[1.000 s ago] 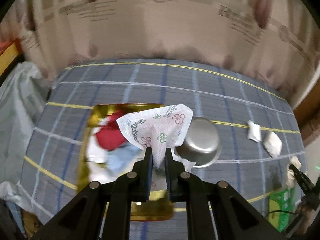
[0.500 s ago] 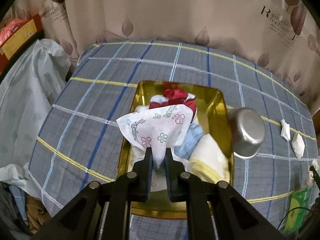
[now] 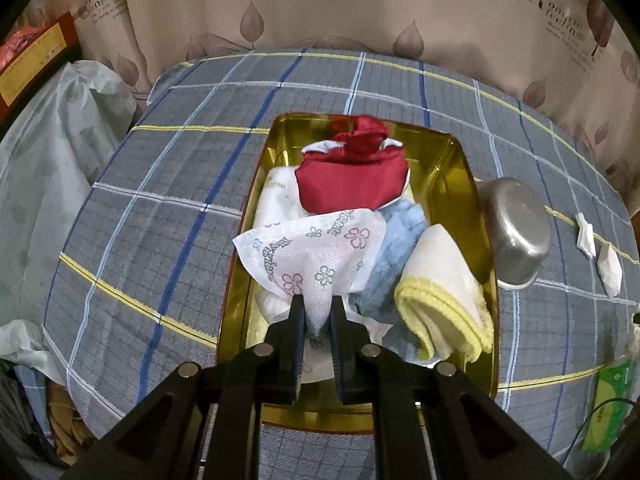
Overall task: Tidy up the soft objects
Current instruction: 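Carry the floral pad into the gold tray and open left gripper while right holds cream cloth, then carry the cream cloth into the gold tray and open the right gripper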
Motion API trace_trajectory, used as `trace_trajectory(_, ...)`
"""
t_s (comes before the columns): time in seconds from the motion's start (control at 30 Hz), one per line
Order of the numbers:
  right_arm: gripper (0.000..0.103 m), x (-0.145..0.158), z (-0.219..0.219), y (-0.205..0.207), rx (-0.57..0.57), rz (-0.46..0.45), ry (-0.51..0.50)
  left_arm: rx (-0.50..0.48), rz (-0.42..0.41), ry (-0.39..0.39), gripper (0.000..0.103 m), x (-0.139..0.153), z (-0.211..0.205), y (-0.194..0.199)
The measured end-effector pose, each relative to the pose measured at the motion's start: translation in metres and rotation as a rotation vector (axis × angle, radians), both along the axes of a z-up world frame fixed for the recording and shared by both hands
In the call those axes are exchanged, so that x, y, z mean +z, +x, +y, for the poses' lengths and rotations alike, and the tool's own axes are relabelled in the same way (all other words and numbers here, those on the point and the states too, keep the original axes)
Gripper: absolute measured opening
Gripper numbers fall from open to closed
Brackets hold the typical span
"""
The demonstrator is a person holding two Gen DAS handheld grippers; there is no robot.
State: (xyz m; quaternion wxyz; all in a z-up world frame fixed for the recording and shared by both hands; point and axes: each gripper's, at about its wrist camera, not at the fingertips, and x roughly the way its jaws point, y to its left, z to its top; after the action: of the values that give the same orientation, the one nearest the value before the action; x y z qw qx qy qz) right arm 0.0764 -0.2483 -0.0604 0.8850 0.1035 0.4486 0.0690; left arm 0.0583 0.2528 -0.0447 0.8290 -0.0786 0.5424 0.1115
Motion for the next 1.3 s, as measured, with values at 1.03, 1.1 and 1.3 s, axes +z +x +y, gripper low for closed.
trace_trajectory(1.03,0.017,0.013,0.067,0.002,0.156,-0.014,-0.096,-0.012,-0.083,0.055,0.042,0.025,0.007,-0.023)
trace_trajectory(1.1,0.017,0.015,0.082,0.003,0.190,-0.014,-0.106,0.002,-0.090,0.061,0.042,0.025,0.010,-0.027)
trace_trajectory(1.3,0.017,0.018,0.136,0.007,0.305,-0.001,-0.119,0.046,-0.118,0.078,0.042,0.026,0.025,-0.041)
